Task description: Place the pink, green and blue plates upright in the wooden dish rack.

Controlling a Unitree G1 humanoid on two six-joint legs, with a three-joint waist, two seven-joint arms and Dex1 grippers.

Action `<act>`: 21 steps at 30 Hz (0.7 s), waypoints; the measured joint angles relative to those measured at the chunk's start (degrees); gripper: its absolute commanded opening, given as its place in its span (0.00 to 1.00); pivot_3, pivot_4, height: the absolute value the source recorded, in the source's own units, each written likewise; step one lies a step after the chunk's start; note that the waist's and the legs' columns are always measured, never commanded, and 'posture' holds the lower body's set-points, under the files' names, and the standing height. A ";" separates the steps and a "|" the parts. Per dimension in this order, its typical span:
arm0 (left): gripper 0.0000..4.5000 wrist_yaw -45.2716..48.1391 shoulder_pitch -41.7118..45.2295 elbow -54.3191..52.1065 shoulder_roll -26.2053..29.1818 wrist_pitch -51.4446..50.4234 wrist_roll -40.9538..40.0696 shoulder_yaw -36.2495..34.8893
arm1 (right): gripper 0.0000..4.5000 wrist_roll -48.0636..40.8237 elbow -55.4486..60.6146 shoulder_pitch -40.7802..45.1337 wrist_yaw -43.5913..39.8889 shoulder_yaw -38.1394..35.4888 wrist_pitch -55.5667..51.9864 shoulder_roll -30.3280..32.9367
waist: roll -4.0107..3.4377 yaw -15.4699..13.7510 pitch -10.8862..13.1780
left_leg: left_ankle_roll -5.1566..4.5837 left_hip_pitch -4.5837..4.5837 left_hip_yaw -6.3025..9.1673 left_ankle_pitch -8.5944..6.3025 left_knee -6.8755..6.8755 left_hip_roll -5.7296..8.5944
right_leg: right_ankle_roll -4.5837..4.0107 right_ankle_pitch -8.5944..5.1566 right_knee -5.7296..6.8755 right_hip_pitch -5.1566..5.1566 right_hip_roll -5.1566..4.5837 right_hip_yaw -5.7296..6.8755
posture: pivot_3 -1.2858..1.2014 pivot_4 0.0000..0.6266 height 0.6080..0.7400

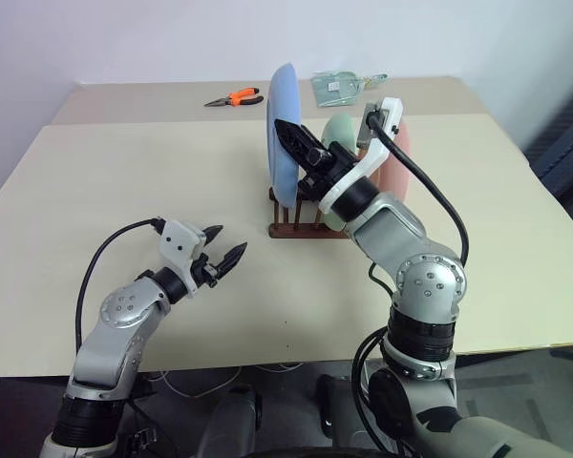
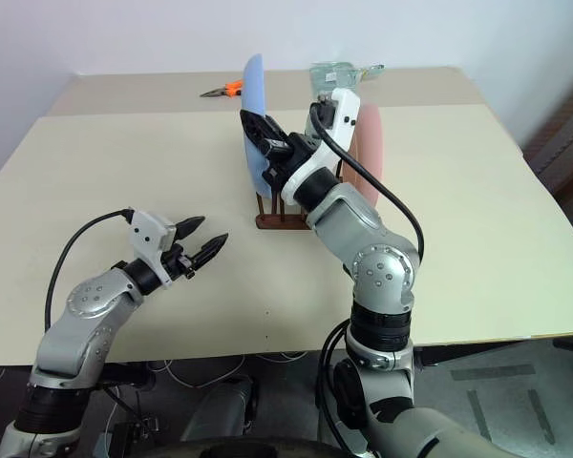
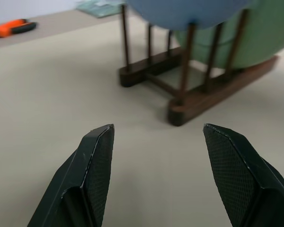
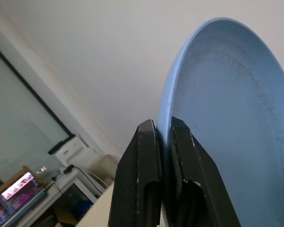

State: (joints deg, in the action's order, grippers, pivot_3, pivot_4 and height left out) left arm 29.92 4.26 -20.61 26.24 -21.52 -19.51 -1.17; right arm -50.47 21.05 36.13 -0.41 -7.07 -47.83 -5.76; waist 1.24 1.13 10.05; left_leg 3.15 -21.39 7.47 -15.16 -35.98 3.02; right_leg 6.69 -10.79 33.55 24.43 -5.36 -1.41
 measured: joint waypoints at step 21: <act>0.69 -1.25 1.35 -1.98 0.73 -4.59 -0.16 -0.83 | 0.98 11.51 6.35 6.66 -20.70 4.29 8.61 29.83 | -0.02 -0.38 0.01 | -0.03 -0.03 0.00 -0.01 -0.05 0.00 | 0.03 -0.08 -0.19 -0.14 0.00 0.03 | 0.52 0.24 1.00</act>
State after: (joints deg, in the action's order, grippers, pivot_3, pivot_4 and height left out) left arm 28.67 5.62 -22.59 26.97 -26.10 -19.67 -2.00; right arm -38.96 27.40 42.79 -21.11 -2.79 -39.22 24.07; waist 1.22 0.75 10.06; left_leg 3.12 -21.42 7.47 -15.17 -36.03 3.03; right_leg 6.72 -10.86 33.37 24.29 -5.37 -1.39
